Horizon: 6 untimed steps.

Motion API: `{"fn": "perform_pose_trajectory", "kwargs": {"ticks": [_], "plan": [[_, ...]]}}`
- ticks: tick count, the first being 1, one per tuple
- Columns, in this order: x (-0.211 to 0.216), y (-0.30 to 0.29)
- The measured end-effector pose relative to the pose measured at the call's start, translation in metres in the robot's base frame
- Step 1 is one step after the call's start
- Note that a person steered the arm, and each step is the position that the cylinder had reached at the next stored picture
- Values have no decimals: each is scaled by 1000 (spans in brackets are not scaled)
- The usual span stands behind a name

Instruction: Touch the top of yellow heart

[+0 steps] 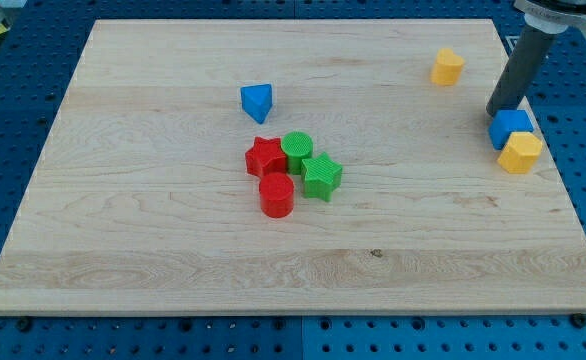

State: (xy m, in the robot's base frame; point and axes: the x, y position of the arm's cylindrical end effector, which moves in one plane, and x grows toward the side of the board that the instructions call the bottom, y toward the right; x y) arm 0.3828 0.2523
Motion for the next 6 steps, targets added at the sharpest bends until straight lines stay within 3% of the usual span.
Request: {"fn": "perform_pose_trajectory", "kwargs": {"ticks": [3,4,5,6], "plan": [[-14,-97],[-59,-144],[-115,-118],[-132,-56]]}}
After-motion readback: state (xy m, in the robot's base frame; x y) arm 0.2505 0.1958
